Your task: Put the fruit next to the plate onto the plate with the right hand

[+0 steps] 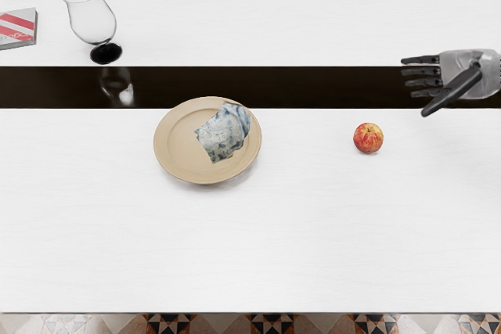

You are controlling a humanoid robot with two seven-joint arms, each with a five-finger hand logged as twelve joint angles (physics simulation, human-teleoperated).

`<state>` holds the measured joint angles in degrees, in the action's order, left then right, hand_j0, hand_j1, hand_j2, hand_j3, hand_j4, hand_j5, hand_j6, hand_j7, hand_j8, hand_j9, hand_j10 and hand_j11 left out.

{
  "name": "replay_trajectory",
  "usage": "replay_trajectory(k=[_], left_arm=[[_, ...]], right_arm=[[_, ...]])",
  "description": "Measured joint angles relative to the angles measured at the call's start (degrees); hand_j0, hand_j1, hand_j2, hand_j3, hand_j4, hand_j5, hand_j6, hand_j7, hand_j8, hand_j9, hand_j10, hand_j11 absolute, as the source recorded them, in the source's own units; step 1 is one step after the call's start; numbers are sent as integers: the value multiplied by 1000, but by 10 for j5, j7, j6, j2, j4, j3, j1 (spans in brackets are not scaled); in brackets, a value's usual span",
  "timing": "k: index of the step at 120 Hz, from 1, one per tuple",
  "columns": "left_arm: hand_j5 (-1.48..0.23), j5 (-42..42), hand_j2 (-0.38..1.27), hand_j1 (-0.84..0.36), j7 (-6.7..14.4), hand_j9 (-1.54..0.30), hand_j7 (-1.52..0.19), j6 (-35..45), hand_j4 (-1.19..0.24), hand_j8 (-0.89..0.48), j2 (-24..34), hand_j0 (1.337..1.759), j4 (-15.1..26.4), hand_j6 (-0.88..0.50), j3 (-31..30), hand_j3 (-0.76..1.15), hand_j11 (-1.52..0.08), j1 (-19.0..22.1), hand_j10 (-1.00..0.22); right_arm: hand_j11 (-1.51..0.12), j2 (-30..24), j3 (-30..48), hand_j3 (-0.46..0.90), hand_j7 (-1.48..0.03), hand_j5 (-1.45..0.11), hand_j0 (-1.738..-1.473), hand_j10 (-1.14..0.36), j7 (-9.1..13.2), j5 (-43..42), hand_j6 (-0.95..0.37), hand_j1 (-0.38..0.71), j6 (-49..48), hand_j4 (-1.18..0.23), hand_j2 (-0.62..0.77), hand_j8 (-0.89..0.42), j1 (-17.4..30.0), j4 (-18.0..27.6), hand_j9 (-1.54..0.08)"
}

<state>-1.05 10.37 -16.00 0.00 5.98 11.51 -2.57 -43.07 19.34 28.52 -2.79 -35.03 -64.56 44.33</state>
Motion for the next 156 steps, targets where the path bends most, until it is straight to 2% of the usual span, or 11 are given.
replay_trajectory(k=[36,58,74,86,98,114,142,156], left_arm=[[-9,0,1,341,0,-9,-9,0,-7,-7,0,1658,0,-7,1,0,-9,4,-7],[-9,0,1,341,0,-9,-9,0,-7,-7,0,1658,0,-7,2,0,-9,6,-7],[-9,0,1,341,0,-9,-9,0,-7,-7,0,1658,0,-7,2,0,-9,6,-7],[-9,0,1,341,0,-9,-9,0,-7,-7,0,1658,0,-7,3,0,-9,6,-7],[-9,0,1,341,0,-9,-9,0,-7,-7,0,1658,0,-7,3,0,-9,6,-7],[-9,0,1,341,0,-9,-9,0,-7,-7,0,1658,0,-7,3,0,-9,6,-7],[-9,0,1,341,0,-9,-9,0,-7,-7,0,1658,0,-7,2,0,-9,10,-7],[-9,0,1,341,0,-9,-9,0,-7,-7,0,1658,0,-7,1,0,-9,10,-7]], right_arm=[[0,0,1,0,0,0,-1658,0,5,-3,0,-349,0,0,0,0,-7,2,0],[0,0,-6,0,0,0,-1658,0,44,-64,0,-349,0,-1,0,0,-28,5,0],[0,-7,-16,0,0,0,-1658,0,59,-133,-1,-349,0,-1,0,-1,-85,18,0],[0,-9,-88,0,0,0,-1658,-1,63,-170,-2,-349,0,-1,0,-1,-145,47,0],[0,2,-146,0,0,0,-1658,-1,64,-191,-2,-349,0,-2,0,-2,-179,69,0],[0,72,-232,0,0,0,-1658,-2,65,-234,-3,-349,0,-2,0,-2,-221,101,0],[0,121,-333,0,0,0,-1658,-2,65,-252,-3,-349,43,-2,0,-2,-252,113,0],[0,143,-356,0,0,0,-1658,-2,65,-254,-3,-349,66,-2,0,-3,-258,114,0]])
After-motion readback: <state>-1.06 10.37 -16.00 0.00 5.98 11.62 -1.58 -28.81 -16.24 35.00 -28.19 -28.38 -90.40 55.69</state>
